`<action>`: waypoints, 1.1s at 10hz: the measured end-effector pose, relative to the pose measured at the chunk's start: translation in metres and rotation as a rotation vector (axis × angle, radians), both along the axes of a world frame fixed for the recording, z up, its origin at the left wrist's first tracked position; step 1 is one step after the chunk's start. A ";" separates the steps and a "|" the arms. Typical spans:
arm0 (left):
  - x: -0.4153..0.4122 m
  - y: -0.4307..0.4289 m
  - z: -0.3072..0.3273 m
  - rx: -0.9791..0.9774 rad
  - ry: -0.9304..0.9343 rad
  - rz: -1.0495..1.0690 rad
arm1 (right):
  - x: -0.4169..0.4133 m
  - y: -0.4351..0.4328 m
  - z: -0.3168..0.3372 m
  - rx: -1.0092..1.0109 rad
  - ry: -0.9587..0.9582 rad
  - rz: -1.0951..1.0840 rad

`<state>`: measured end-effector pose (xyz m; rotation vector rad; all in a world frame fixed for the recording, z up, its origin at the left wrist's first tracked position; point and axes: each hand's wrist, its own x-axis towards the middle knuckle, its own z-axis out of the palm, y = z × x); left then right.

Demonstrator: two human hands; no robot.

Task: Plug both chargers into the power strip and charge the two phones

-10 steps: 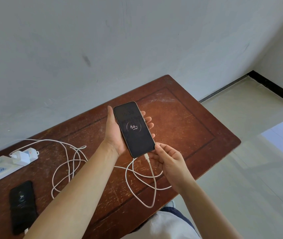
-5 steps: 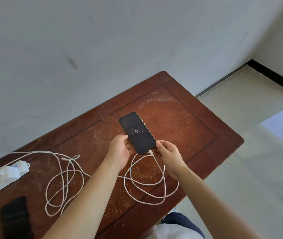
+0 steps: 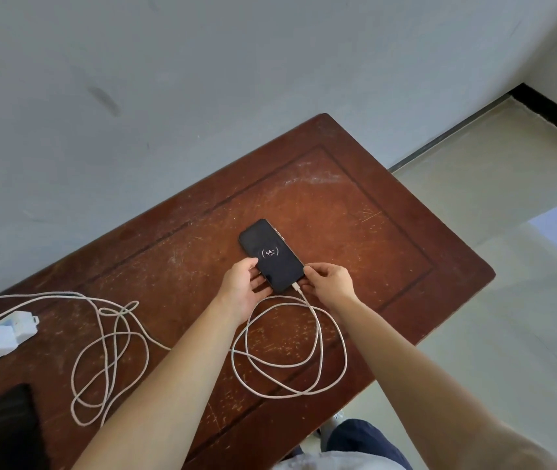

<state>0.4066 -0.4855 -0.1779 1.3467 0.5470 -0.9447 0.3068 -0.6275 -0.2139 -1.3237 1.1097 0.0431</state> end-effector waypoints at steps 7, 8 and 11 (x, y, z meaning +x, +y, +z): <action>-0.018 0.013 0.001 0.125 -0.240 -0.328 | -0.006 0.001 0.007 -0.351 0.185 0.615; -0.026 0.039 0.005 0.487 -0.597 -0.716 | -0.010 0.003 0.023 -0.443 0.199 0.635; -0.071 0.140 -0.007 0.906 -0.829 -1.152 | -0.012 0.030 0.208 -0.551 -0.534 0.311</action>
